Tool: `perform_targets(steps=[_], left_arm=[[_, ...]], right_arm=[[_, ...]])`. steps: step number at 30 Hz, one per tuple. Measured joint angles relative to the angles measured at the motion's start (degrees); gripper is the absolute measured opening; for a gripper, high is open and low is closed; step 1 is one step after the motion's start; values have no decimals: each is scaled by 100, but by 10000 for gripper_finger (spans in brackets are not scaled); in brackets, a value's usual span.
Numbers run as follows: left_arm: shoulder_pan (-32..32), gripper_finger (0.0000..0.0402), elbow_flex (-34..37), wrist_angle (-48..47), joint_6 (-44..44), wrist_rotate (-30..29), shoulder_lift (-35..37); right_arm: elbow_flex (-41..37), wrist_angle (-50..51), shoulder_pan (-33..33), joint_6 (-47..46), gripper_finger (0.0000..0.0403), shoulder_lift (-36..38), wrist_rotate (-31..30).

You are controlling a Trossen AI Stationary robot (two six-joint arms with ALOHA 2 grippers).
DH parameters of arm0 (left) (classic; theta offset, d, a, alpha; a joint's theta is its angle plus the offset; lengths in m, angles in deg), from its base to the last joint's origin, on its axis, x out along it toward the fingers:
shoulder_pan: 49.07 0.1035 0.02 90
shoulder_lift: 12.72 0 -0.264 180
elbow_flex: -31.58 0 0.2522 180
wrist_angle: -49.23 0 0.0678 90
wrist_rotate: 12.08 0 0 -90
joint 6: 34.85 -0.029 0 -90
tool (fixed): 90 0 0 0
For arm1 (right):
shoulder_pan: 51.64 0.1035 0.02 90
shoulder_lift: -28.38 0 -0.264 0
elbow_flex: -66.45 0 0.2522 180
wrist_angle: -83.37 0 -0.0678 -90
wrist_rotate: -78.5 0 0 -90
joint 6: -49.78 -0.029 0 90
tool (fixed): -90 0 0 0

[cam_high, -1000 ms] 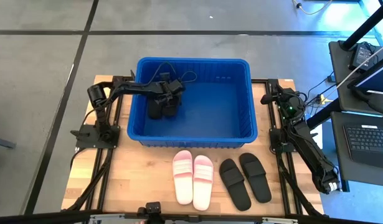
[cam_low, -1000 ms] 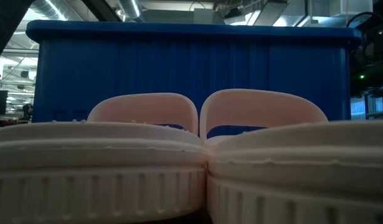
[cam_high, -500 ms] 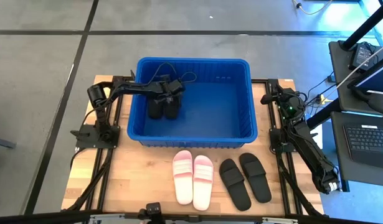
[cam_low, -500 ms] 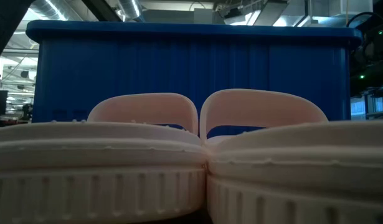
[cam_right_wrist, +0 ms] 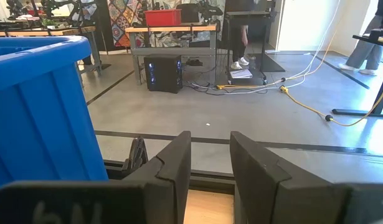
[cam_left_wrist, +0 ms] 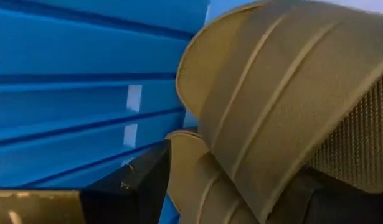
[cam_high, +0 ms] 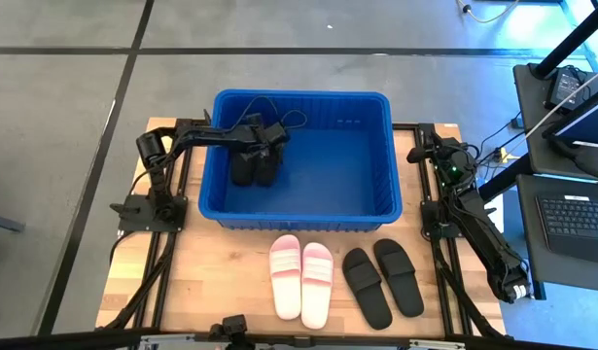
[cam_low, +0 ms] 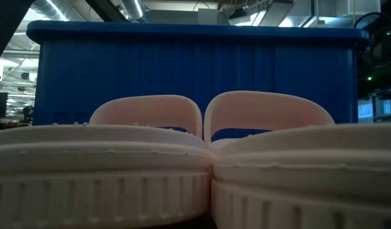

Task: Pick and place slides into bin
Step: Put the black slide into the blue bin

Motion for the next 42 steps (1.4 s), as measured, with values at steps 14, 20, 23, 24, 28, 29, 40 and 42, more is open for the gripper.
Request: perform_targets(steps=[14,20,23,24,28,29,40,42], left_arm=[[93,212,-63,-294,252,797,0],[143,212,-66,-470,484,1083,0],[143,212,-66,-535,470,1119,0],[143,212,-66,-540,470,1155,0],[143,212,-68,-582,470,1251,36],[143,212,-68,-601,470,1281,46],[142,212,-465,-1009,599,1780,44],[150,212,-528,-1066,581,1762,44]], right_arm=[[-2,0,0,0,113,0,0],[0,0,2,0,113,0,2],[0,0,0,0,113,0,0],[-2,0,1,0,113,0,1],[-2,0,2,0,113,0,0],[0,0,0,0,113,0,0],[-2,0,2,0,113,0,0],[0,0,2,0,113,0,2]])
